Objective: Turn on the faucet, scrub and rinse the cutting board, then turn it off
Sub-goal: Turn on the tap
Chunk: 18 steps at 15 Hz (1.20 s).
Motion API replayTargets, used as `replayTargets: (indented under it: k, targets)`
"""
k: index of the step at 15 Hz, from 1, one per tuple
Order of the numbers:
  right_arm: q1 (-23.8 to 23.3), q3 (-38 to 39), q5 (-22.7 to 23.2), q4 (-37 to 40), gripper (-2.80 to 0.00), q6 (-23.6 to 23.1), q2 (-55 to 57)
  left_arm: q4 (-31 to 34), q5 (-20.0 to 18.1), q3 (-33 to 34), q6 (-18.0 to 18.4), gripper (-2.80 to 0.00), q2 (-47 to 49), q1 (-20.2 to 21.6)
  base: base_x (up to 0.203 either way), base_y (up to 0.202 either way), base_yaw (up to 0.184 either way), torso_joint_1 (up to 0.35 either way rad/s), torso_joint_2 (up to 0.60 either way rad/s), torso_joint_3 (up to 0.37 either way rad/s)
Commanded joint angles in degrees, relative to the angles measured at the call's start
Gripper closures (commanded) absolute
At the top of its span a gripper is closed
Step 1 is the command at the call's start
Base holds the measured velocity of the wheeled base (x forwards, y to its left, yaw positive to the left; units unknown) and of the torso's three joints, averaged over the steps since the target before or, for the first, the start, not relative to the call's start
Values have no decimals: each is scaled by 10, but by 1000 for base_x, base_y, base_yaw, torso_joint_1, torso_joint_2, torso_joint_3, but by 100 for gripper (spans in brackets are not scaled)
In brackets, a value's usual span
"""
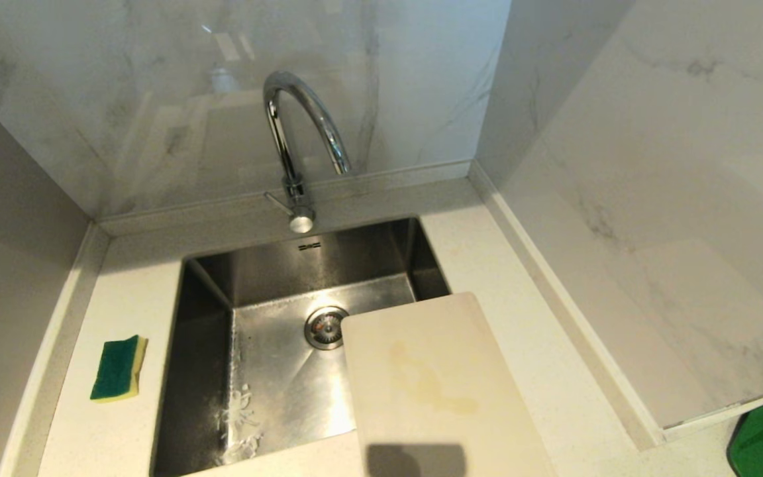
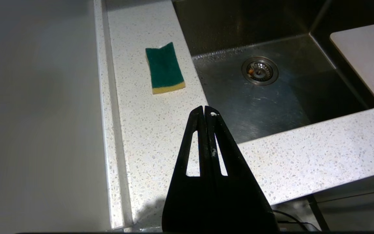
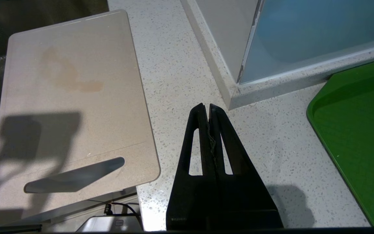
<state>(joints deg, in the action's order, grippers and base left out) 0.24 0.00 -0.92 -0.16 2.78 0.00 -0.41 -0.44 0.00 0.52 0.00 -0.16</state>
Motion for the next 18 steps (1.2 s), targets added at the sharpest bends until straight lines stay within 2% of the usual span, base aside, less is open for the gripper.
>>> replayTargets:
  k: [1,16,18]
  targets:
    - [0,0,0,0,0,0,0,0,0,1,0,0,1,0,0,0,0,0,0,0]
    - [0,0,0,0,0,0,0,6,-1,-2,1,0,1,0,0,0,0,0,0,0]
    - [0,1,0,0,0,0,0,26,-5,-18,17,0,4,0,0,0,0,0,0,0]
